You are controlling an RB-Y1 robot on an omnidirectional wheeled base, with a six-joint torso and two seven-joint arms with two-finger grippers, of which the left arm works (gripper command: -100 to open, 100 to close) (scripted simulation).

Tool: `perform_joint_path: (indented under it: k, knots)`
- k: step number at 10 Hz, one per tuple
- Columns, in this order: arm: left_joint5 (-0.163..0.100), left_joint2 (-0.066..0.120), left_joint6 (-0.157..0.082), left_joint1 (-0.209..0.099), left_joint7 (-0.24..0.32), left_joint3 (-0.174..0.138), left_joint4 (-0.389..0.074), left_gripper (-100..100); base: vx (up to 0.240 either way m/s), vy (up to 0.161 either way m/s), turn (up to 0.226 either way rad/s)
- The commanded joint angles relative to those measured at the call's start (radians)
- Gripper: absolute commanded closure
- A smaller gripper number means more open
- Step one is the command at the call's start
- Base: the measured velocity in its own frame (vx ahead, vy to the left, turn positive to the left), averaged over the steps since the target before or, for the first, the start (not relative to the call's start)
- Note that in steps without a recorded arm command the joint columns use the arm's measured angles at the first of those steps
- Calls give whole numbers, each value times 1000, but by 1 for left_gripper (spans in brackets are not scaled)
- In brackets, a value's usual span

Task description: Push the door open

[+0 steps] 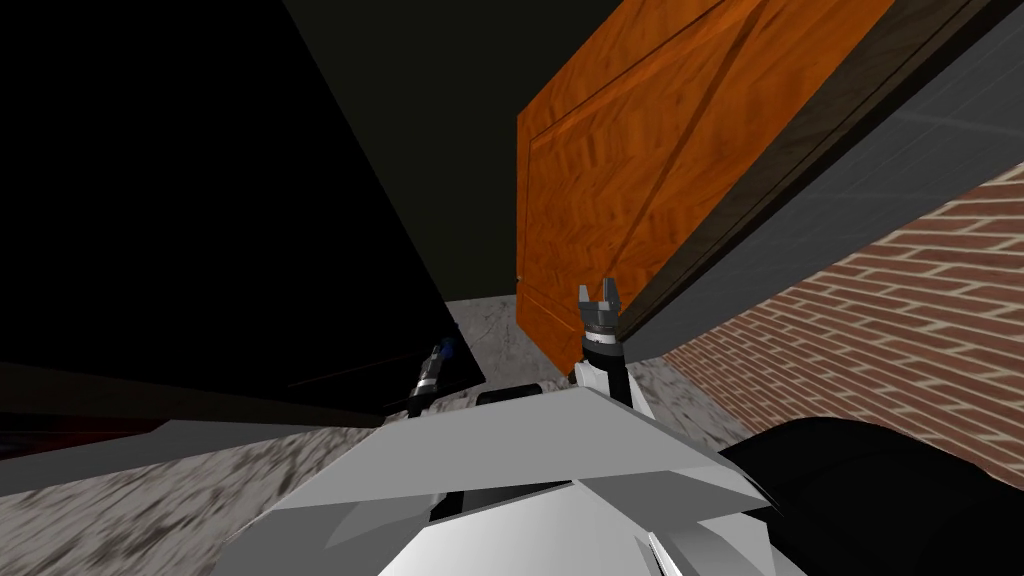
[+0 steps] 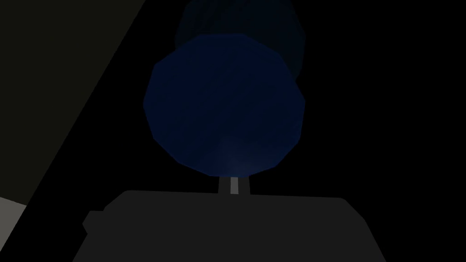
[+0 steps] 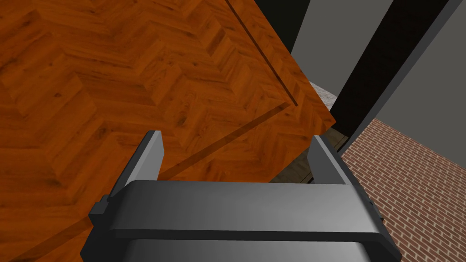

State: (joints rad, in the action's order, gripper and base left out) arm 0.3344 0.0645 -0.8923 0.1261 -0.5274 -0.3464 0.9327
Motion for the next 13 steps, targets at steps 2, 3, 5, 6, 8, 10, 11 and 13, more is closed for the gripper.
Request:
perform_joint_path:
  k: [2, 3, 5, 6, 8, 10, 11, 13]
  knots:
    - [-27, 2, 0, -8, 56, 15, -9, -100, -33, 15, -16]
    - [-38, 3, -1, -12, 79, 21, -13, -100, -34, 16, -14]
    - [-67, 5, -1, -21, 136, 36, -24, -100, -40, 15, -19]
    - [-83, 6, -2, -26, 165, 45, -29, -100, -46, 17, -23]
    - [-101, 7, -2, -32, 202, 54, -35, -100, -44, 18, -15]
    - [-141, 9, -3, -45, 266, 75, -49, -100, -33, 17, -19]
    - [-141, 9, -3, -45, 275, 75, -49, -100, -33, 16, -13]
    - [-185, 10, -4, -59, 340, 98, -65, -100, -48, 19, -23]
